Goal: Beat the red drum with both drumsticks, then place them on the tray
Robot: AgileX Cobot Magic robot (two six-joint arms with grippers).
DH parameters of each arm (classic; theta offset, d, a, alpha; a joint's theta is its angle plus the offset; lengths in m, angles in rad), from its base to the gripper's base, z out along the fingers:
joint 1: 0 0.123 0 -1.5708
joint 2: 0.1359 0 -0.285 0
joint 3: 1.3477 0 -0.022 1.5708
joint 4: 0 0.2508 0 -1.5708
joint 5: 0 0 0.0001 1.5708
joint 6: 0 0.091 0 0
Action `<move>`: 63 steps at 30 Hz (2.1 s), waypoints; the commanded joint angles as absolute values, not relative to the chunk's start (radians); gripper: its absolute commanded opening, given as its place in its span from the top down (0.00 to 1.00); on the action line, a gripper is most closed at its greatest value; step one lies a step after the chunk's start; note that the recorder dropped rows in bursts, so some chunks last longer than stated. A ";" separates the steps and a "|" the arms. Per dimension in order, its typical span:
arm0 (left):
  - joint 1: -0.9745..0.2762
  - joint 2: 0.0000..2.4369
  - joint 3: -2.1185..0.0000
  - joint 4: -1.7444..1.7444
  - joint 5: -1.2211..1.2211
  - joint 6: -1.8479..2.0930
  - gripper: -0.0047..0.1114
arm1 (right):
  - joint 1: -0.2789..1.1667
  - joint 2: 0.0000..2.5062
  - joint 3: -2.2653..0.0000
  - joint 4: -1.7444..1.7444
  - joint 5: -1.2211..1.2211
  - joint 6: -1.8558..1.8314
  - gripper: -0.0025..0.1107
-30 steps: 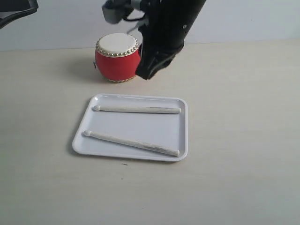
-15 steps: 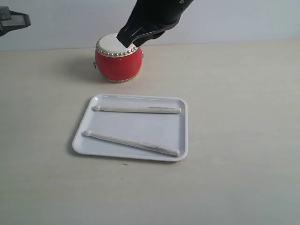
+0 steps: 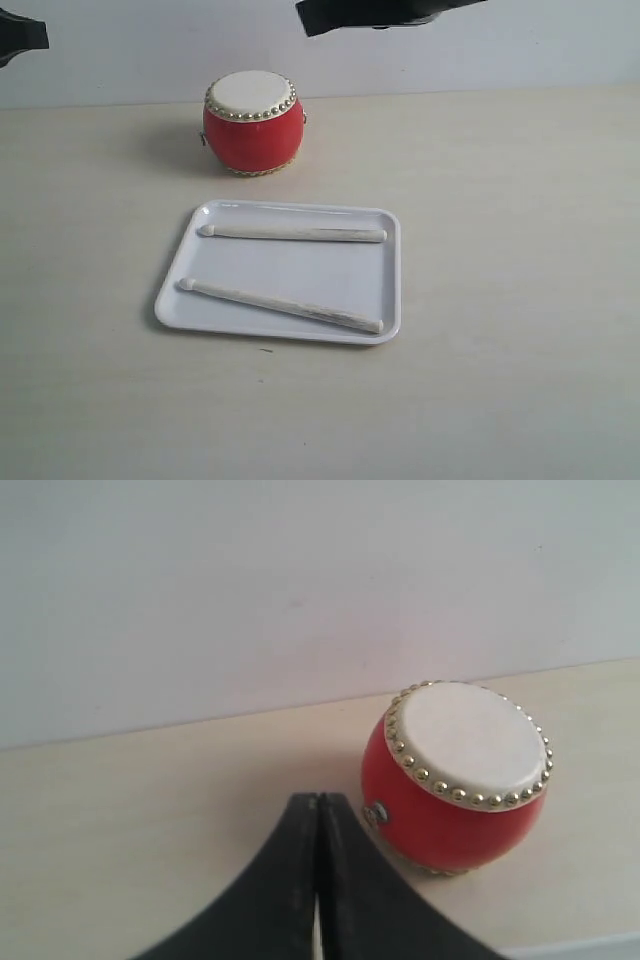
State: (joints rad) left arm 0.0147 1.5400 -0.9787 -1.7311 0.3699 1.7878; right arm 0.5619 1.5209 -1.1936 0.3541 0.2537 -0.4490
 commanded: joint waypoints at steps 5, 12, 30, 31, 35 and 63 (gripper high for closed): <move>-0.012 1.464 -0.938 -1.744 0.398 1.824 0.96 | 0.482 1.505 -1.015 0.363 -0.078 -0.450 0.98; -0.044 1.430 -0.899 -1.744 0.508 1.813 0.96 | 0.474 1.606 -0.993 0.339 -0.229 -0.450 0.98; -0.142 1.139 -0.649 -1.744 0.554 1.815 0.96 | 0.471 1.663 -0.993 0.343 -0.398 -0.438 0.98; -0.142 1.120 -0.637 -1.744 0.554 1.815 0.96 | 0.471 1.663 -0.993 0.345 -0.398 -0.435 0.98; -0.142 1.048 -0.617 -1.744 0.554 1.815 0.96 | 0.471 1.663 -0.993 0.349 -0.398 -0.435 0.98; -0.142 1.021 -0.617 -1.744 0.552 1.822 0.96 | 0.471 1.663 -0.993 0.349 -0.398 -0.435 0.98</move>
State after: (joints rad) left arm -0.1342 1.0323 -0.6200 -1.7356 0.5440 1.8194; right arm 0.4767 1.6634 -0.9971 0.3488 -0.3856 -0.4344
